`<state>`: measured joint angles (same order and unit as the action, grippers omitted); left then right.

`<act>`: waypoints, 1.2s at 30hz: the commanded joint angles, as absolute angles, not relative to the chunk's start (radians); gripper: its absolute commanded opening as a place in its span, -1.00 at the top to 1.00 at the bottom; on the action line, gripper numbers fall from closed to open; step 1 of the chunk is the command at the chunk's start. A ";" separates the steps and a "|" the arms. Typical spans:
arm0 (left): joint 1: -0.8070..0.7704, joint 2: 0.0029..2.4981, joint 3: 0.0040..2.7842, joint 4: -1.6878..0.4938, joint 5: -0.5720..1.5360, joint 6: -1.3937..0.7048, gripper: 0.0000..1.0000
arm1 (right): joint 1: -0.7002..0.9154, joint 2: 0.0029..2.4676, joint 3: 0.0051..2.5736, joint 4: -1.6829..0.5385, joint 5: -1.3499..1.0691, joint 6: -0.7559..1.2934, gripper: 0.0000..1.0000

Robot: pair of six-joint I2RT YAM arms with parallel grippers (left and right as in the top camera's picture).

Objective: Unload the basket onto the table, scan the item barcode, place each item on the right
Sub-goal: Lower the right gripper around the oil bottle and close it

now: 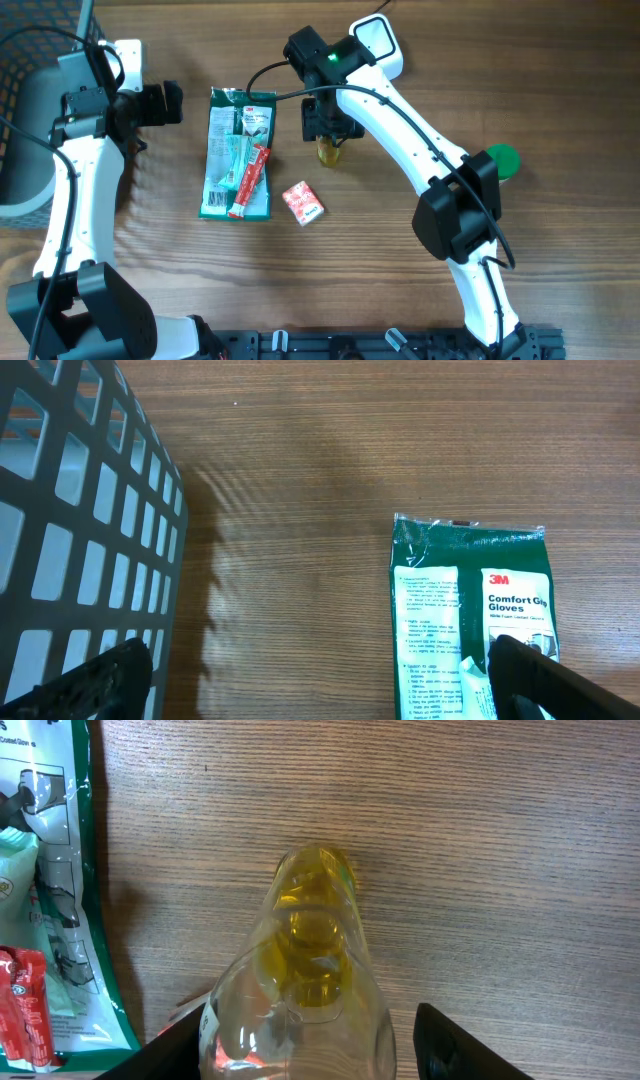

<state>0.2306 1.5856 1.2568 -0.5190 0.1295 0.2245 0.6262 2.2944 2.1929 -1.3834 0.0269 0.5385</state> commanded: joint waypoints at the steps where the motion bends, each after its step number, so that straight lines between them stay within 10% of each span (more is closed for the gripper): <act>1: 0.233 1.573 1.270 -0.517 0.141 0.239 -1.00 | 0.635 2.317 2.184 -1.387 0.044 0.560 -0.21; 36: 0.233 1.573 1.270 -0.516 0.141 0.239 -1.00 | 0.635 2.316 2.140 -1.356 0.043 0.579 -0.07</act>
<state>0.2302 1.5856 1.2568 -0.5186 0.1291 0.2245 0.6319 2.2948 2.1525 -1.3605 0.0273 0.5713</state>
